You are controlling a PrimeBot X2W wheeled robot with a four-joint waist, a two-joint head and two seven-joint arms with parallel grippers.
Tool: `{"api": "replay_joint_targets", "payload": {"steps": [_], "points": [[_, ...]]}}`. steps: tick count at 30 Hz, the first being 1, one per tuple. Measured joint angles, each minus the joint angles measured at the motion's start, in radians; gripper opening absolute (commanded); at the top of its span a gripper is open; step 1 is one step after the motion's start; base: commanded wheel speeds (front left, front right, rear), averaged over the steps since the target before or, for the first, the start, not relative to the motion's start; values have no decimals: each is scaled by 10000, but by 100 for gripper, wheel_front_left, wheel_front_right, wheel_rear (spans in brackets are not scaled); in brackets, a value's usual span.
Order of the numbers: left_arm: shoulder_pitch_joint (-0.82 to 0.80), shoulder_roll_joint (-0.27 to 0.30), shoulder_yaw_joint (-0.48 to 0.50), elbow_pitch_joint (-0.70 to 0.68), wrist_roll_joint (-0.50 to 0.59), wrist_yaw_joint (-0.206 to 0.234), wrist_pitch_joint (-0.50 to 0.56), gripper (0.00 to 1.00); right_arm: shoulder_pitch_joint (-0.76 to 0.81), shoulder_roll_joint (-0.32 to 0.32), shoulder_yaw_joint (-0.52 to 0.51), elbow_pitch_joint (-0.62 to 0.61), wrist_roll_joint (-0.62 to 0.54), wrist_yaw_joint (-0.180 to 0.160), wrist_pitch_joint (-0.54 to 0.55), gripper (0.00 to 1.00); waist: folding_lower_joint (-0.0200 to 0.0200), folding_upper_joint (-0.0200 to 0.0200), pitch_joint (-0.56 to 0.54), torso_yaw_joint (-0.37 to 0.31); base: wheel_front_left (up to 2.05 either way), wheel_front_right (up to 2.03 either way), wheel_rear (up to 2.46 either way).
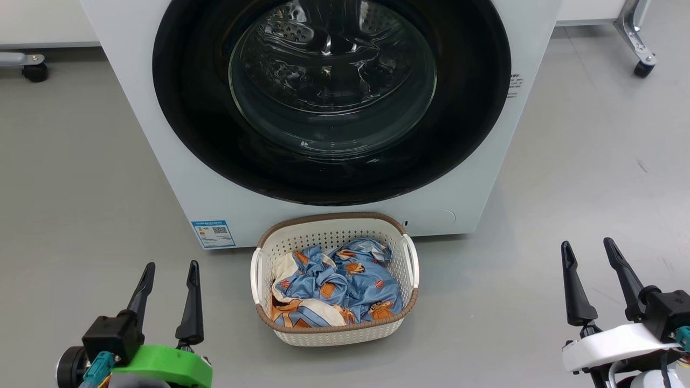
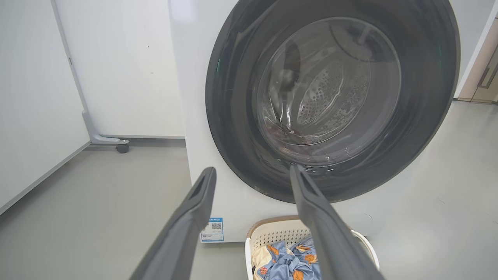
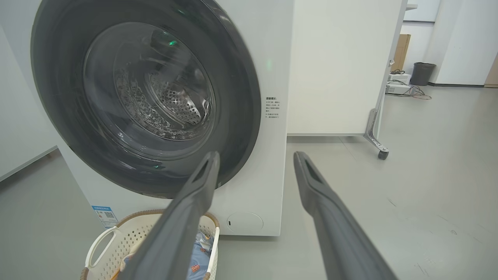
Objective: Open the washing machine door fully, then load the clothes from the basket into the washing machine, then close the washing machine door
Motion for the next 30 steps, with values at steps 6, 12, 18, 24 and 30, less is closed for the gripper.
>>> {"api": "replay_joint_targets", "payload": {"steps": [6,12,18,24,30], "points": [[0,-6,35,2,2,0,0,100,2,31,-25,75,-50,0,0,100,0,0,-15,17,0,0,0],[0,-12,36,2,2,0,0,100,3,50,-21,98,-59,0,0,100,0,0,-21,20,0,0,0],[0,-15,54,-4,2,0,0,100,3,52,-21,144,-61,0,0,100,0,0,-22,22,0,0,0],[0,-17,58,-6,2,0,0,100,3,67,-25,219,-59,0,0,100,0,0,-20,27,0,0,0],[0,-21,54,-6,2,0,0,100,18,140,-21,500,-56,0,0,100,0,0,-21,36,0,0,0]]}}
